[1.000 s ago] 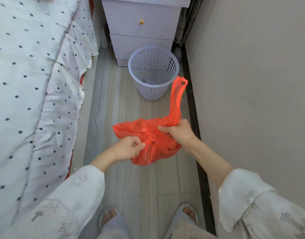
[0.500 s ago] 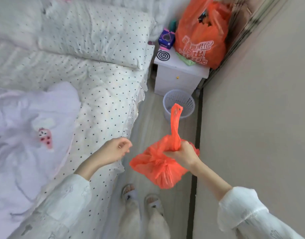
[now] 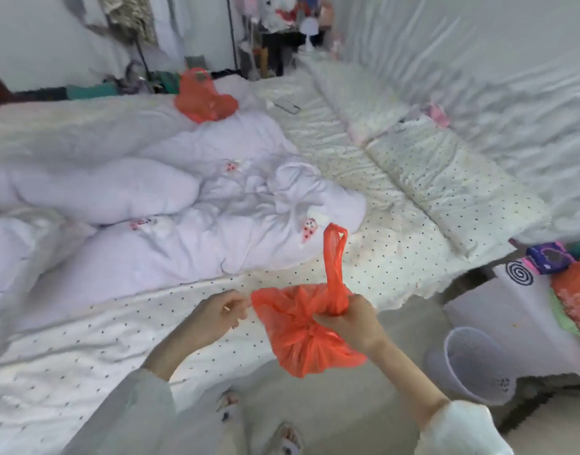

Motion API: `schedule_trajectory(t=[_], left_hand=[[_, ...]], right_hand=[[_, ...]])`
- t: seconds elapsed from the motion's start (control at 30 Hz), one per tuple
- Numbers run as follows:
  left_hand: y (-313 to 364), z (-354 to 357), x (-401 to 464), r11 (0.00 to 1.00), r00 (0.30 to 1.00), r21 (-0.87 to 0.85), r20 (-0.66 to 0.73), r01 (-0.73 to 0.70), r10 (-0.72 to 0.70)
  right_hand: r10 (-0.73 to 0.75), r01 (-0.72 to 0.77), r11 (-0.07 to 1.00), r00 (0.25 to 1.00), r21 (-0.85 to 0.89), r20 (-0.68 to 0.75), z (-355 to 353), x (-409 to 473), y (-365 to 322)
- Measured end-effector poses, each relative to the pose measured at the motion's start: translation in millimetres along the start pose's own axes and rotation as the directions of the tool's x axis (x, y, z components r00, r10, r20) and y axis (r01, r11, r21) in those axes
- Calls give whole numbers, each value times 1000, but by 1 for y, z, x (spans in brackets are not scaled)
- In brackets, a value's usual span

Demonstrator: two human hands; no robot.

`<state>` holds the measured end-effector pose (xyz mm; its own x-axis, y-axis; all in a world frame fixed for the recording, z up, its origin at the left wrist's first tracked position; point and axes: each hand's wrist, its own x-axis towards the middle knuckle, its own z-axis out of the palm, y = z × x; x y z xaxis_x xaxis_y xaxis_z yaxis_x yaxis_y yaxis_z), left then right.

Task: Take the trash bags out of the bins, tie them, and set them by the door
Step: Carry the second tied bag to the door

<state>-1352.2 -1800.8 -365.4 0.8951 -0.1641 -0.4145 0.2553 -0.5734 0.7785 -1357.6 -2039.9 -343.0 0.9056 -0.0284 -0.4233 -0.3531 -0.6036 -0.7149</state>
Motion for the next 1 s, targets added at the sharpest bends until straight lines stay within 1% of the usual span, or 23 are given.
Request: schedule_trajectory(t=[0.1, 0.2, 0.27, 0.37, 0.43, 0.57, 0.67, 0.73, 0.8, 0.9, 1.0], left_hand=[[-34, -41, -45, 994, 985, -95, -160, 46, -61], [-73, -77, -100, 974, 948, -217, -291, 64, -127], [-104, -97, -141, 957, 921, -279, -344, 83, -180], [-158, -127, -208, 929, 869, -352, -418, 115, -266], [-196, -149, -254, 916, 836, -382, -458, 120, -301], [-275, -206, -342, 898, 759, -414, -536, 146, -370], [-325, -245, -401, 878, 674, -459, -607, 135, -421], [-355, -267, -434, 869, 613, -475, -647, 142, -454], [-382, -288, -461, 859, 563, -494, -675, 134, -476], [-417, -319, -491, 838, 484, -531, -705, 124, -518], [-452, -351, -510, 817, 440, -563, -708, 121, -553]], right_hand=[[-111, 125, 987, 985, -97, 135, 36, -3, -53], [-192, 234, 960, 948, -150, 252, 88, -13, -101], [-218, 292, 940, 911, -175, 349, 133, -29, -130], [-233, 373, 905, 837, -204, 495, 211, -57, -170], [-248, 425, 882, 787, -205, 565, 266, -79, -195], [-253, 466, 868, 713, -172, 653, 375, -132, -244], [-262, 509, 849, 638, -142, 724, 447, -167, -282], [-295, 535, 840, 590, -91, 751, 492, -190, -309], [-331, 550, 834, 554, -38, 764, 537, -208, -336], [-338, 576, 817, 485, -4, 807, 599, -230, -370], [-340, 600, 800, 421, 23, 841, 658, -240, -407]])
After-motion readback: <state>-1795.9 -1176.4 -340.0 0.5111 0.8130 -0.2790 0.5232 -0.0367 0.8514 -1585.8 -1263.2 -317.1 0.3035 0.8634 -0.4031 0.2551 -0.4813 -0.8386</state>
